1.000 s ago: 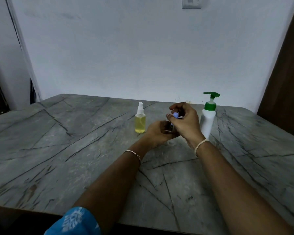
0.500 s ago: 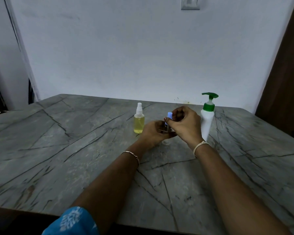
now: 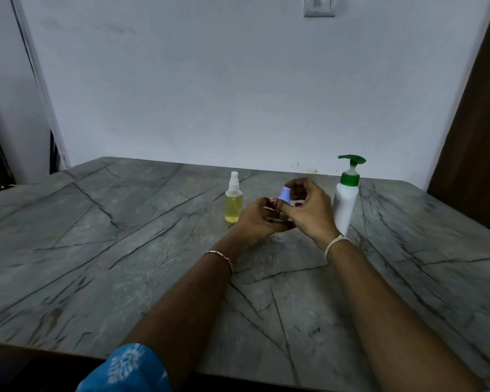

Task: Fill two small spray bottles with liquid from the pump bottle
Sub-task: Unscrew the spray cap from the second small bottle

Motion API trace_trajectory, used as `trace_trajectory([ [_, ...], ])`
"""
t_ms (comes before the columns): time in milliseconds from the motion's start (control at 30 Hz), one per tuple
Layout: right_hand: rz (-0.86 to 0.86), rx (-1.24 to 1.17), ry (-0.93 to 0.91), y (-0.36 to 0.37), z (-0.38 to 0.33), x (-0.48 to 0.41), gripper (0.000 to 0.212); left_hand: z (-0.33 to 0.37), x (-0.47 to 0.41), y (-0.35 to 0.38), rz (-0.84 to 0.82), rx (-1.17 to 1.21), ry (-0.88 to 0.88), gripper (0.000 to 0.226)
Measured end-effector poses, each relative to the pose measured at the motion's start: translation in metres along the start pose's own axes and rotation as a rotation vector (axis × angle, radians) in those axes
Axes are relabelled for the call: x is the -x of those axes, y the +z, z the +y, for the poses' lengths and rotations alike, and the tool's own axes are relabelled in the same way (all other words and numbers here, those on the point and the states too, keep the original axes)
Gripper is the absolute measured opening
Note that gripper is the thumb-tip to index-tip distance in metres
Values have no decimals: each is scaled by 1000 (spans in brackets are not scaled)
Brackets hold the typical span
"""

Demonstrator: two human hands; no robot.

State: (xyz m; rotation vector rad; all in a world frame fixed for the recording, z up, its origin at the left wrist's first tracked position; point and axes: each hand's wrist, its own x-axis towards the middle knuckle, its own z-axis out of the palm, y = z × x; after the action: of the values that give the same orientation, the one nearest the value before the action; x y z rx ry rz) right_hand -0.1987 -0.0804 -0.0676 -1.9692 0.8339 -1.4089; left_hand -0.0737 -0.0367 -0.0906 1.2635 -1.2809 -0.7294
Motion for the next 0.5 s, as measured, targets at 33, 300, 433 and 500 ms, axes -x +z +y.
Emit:
trace_trajectory([
  [33, -1, 22, -3, -4, 1, -1, 33, -1, -1, -1, 3, 1, -5, 50],
  [300, -153, 11, 23, -1, -6, 1, 32, -6, -2, -2, 16, -46, 31, 45],
  [433, -152, 46, -32, 4, -5, 1, 35, -5, -1, -1, 9, -53, 33, 47],
  [500, -122, 84, -25, -1, -4, 0, 39, -5, -1, -1, 10, -44, 23, 40],
])
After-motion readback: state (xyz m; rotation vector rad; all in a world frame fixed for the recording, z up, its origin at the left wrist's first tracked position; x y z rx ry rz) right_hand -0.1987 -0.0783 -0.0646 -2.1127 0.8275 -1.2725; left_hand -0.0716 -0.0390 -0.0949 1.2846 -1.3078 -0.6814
